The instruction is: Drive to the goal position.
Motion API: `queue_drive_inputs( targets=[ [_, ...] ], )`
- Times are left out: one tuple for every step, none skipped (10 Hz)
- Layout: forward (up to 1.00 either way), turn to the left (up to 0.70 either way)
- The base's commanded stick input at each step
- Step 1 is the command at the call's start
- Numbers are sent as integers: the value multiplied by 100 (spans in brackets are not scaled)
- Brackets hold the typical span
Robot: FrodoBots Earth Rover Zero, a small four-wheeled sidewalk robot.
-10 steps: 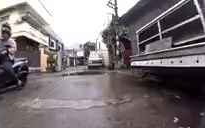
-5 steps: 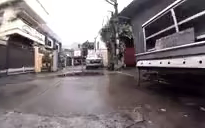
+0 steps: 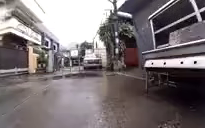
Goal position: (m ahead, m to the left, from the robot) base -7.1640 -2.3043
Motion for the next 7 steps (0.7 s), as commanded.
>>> queue_drive_inputs(
  targets=[
    [100,0],
    [100,0],
    [100,-6],
    [100,-17],
    [100,0],
    [100,0],
    [100,-26]
  ],
)
